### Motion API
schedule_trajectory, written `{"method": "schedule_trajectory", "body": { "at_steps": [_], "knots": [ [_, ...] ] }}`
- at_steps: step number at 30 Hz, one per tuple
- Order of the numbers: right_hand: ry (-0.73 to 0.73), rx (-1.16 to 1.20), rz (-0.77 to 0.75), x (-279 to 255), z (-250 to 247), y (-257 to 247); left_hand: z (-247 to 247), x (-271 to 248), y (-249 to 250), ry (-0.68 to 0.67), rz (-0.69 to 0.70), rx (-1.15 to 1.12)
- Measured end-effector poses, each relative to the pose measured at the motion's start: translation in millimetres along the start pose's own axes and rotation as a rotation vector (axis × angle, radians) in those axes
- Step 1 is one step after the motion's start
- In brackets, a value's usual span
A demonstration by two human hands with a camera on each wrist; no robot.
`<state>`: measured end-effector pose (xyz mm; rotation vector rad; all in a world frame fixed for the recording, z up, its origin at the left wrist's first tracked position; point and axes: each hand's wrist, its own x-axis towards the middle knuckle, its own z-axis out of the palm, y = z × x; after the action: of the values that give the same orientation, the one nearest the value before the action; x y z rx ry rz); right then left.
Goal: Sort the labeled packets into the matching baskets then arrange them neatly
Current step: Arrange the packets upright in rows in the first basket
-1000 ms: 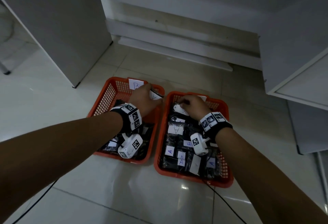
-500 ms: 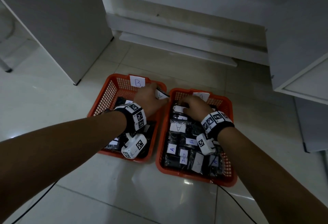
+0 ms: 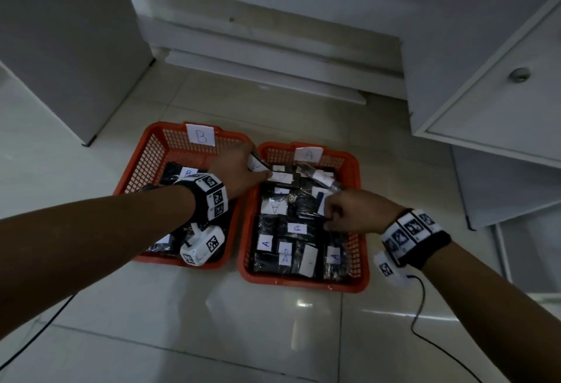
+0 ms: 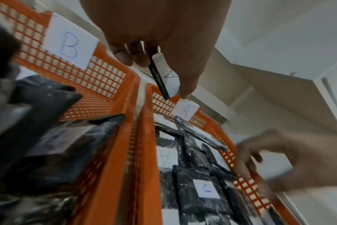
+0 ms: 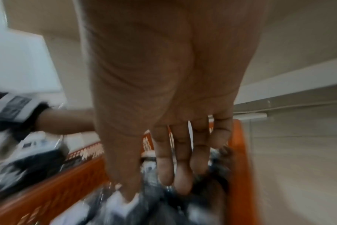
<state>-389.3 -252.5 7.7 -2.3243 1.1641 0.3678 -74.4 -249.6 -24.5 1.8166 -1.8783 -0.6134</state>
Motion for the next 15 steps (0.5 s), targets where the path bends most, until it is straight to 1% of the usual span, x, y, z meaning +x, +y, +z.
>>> {"method": "schedule_trajectory", "body": {
  "at_steps": [2, 4, 7, 9, 12, 15],
  "knots": [
    [-0.112, -0.098, 0.073, -19.0, 16.9, 1.8, 4.1, 2.2, 6.1, -0.016, 0.024, 0.017],
    [-0.157, -0.119, 0.107, -31.7, 34.0, -0.3, 9.2, 4.4, 14.6, -0.024, 0.060, 0.025],
    [-0.137, -0.101, 0.085, -38.1, 45.8, 0.2, 15.3, 6.7, 28.6, -0.046, 0.103, -0.007],
    [-0.121, -0.081, 0.068, -38.9, 45.5, 3.4, 16.9, 6.6, 39.1, -0.051, 0.125, -0.021],
    [-0.111, -0.007, 0.083, -40.5, 45.2, 7.6, 18.7, 5.5, 49.7, -0.048, 0.163, -0.035],
    [-0.112, 0.073, 0.081, -45.8, 37.8, 5.9, 16.9, 3.6, 51.8, -0.044, 0.166, -0.029]
  ]
}}
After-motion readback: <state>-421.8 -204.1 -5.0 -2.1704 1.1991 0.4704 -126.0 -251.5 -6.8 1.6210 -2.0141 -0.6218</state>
